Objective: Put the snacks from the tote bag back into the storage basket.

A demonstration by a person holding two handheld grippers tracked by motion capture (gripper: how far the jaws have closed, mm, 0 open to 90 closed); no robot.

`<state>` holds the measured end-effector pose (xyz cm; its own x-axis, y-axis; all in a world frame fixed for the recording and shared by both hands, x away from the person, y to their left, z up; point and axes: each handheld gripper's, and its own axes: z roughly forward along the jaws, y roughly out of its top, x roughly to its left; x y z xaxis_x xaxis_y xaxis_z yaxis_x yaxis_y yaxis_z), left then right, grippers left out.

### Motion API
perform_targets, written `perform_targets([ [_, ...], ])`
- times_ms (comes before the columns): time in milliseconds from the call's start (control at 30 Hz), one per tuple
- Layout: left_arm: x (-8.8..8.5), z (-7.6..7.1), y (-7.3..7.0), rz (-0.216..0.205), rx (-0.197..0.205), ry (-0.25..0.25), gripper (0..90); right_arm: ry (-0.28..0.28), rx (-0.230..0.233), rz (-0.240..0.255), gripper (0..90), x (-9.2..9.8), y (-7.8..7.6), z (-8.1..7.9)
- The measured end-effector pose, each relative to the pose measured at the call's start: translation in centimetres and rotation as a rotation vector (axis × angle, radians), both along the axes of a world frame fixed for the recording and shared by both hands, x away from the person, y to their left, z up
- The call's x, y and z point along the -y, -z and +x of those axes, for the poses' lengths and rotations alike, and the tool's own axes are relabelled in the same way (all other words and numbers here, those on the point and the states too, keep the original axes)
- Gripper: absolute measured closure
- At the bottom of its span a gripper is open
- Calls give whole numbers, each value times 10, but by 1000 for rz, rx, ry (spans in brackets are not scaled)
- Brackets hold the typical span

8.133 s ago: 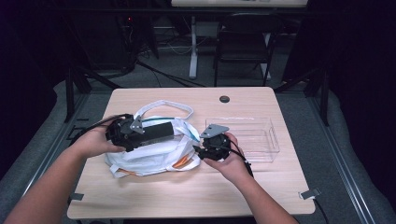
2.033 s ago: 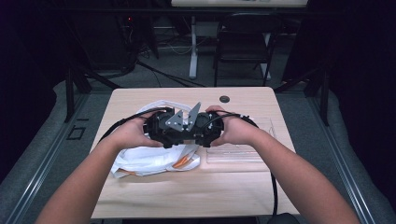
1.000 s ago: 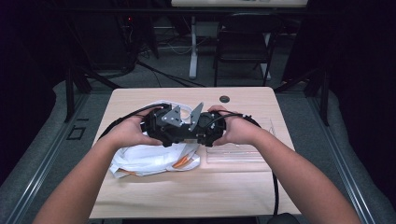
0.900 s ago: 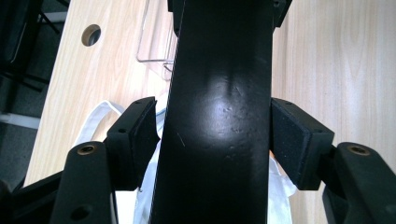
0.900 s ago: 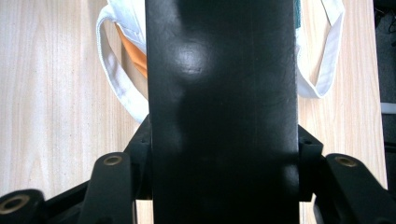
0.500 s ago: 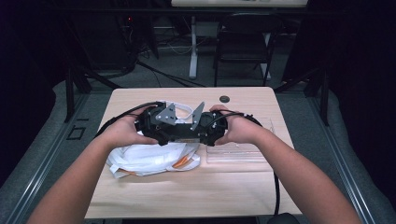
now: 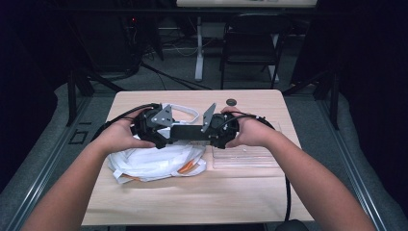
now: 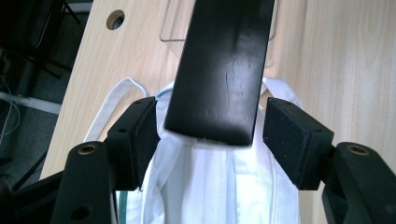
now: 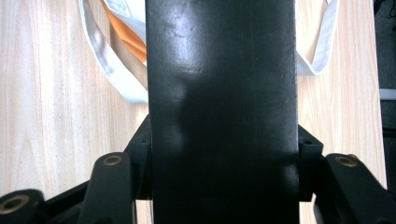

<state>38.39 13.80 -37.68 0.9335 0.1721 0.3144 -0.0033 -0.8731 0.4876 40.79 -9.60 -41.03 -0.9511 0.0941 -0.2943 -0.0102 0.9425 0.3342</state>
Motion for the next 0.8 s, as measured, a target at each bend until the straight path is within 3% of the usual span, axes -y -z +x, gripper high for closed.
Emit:
perform_targets([
  [800,-32,3,27,13,-39,-108,374,54,11,-4,430,39,-3,3],
])
